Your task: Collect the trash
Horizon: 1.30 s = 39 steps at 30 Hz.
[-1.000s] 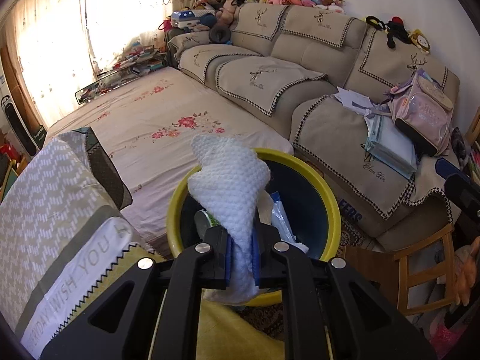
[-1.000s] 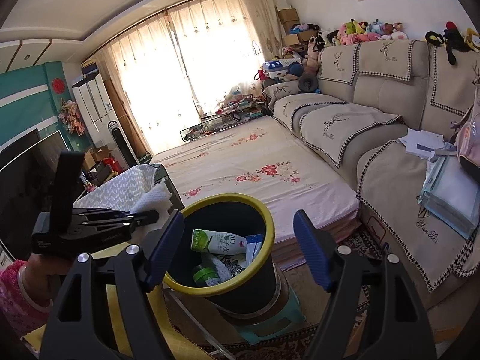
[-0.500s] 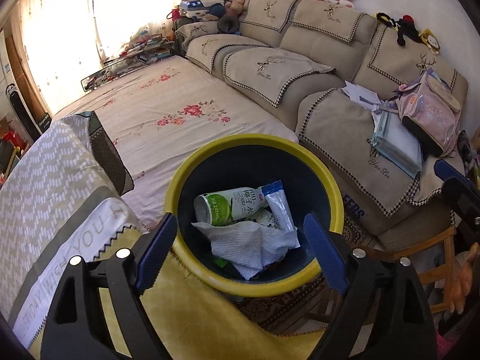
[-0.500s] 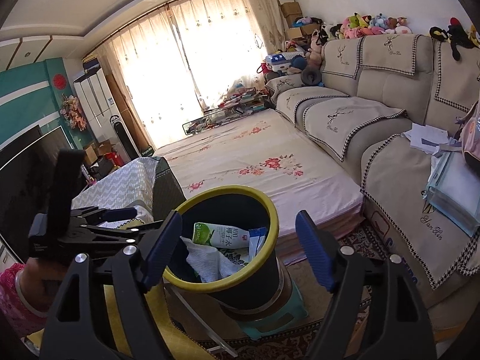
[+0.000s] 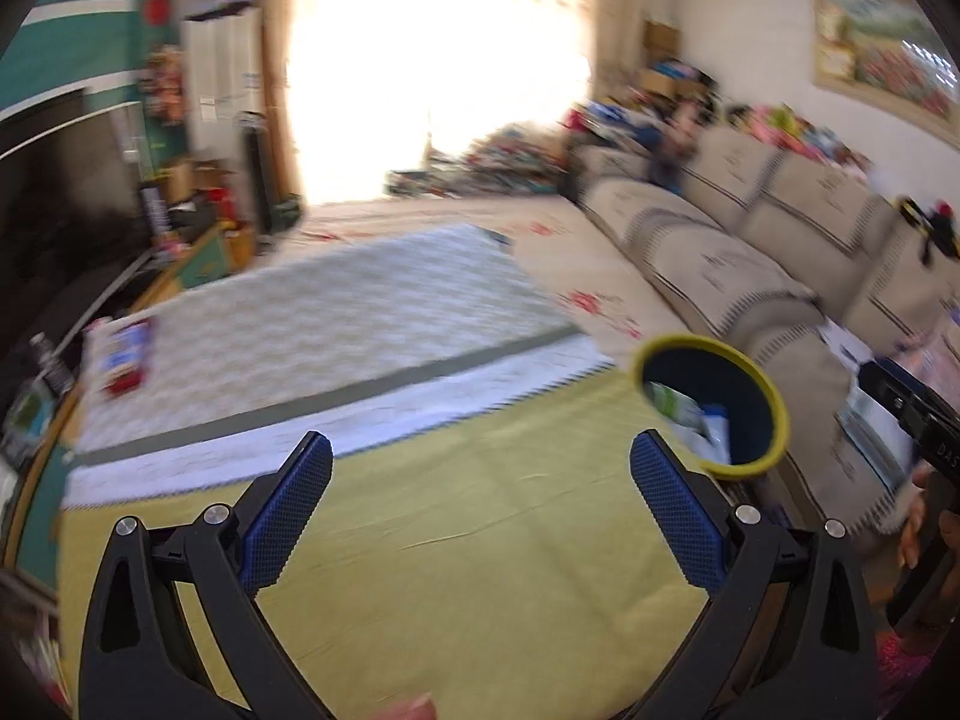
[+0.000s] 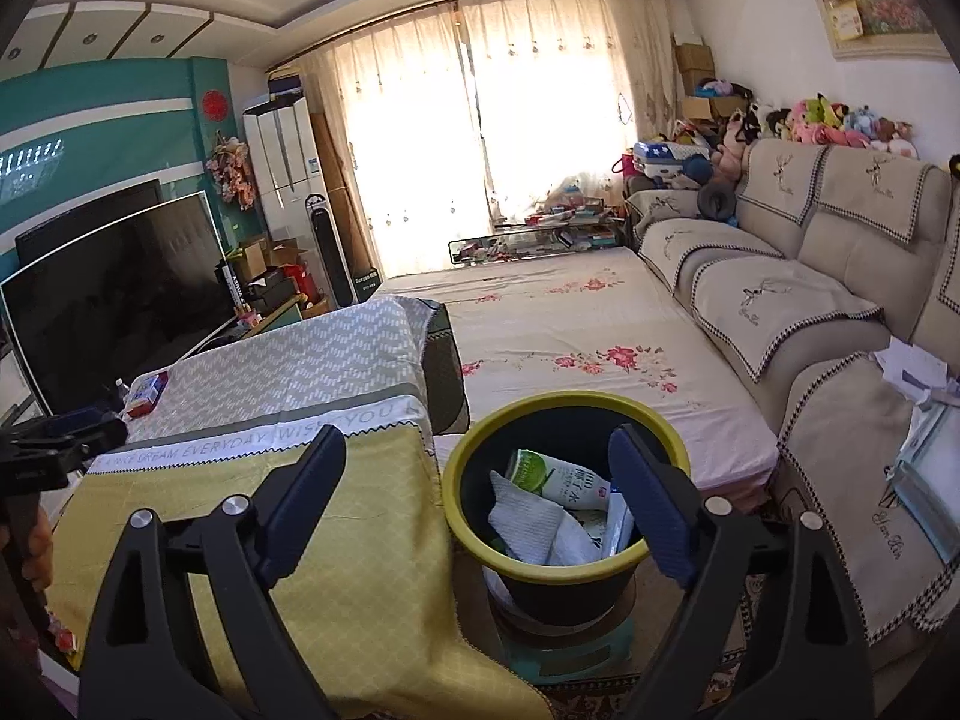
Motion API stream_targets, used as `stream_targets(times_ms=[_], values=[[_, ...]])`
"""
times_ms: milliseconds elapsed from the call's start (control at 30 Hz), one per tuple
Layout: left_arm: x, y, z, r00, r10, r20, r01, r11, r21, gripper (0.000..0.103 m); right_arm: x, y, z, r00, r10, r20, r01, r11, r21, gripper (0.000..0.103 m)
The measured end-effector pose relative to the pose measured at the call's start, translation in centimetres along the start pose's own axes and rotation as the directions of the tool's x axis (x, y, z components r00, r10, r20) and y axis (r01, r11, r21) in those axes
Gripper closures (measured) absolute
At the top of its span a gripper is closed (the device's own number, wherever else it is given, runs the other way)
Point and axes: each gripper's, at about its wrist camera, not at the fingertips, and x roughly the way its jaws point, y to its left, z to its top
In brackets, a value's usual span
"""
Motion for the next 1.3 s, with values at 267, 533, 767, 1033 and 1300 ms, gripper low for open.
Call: stream_targets(times_ms=[267,533,767,1033,1300], values=[[-10.1,9.0,-4.7,0.978,0.184,0.097,-0.167,0.973,-0.162,0.005,-2.0,4.3,0.7,0.999,0.017,0.034,-0.015,0.998,-0.067,0.010],[-14.6,12.2,-7.9,0.971,0.212,0.113,-0.183,0.957,-0.226,0.005,-3.4,6.4,0.4,0.999,0.017,0.033,-0.014,0.995,-0.099,0.009],[-16.0,11.3,-6.9,0.960,0.227,0.162,-0.187,0.955,-0.228,0.005,-3.5,6.8,-0.1,0.999,0.024,0.029,-0.021,0.995,-0.100,0.008],[-15.6,10.7,-6.4,0.963,0.218,0.160,-0.180,0.958,-0.223,0.005,-2.9,6.7,-0.3,1.000,0.029,0.004,-0.028,0.996,-0.090,0.008],[-15.4,10.3,-5.8,0.964,0.213,0.161,-0.176,0.959,-0.221,0.005,-2.5,6.6,-0.3,1.000,0.026,0.001,-0.026,0.996,-0.088,0.008]])
